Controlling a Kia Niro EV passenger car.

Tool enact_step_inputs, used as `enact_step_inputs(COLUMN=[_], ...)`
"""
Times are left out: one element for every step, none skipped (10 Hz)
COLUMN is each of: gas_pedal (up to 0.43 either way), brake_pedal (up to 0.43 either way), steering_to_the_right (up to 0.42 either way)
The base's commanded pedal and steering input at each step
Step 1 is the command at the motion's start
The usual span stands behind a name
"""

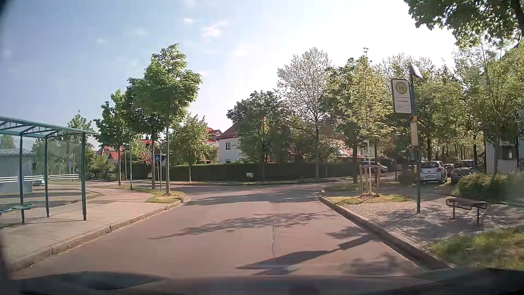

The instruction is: Follow the waypoints while adhering to traffic rules and regulations

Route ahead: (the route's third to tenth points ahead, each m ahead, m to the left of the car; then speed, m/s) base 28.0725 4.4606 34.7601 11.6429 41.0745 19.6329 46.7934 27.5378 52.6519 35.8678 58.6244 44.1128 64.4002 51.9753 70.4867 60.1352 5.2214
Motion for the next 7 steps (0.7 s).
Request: enact_step_inputs(gas_pedal=[0.000, 0.000, 0.000, 0.000, 0.000, 0.000, 0.000], brake_pedal=[0.000, 0.000, 0.000, 0.000, 0.000, 0.000, 0.000], steering_to_the_right=[-0.003, -0.003, -0.003, -0.003, -0.003, -0.003, -0.003])
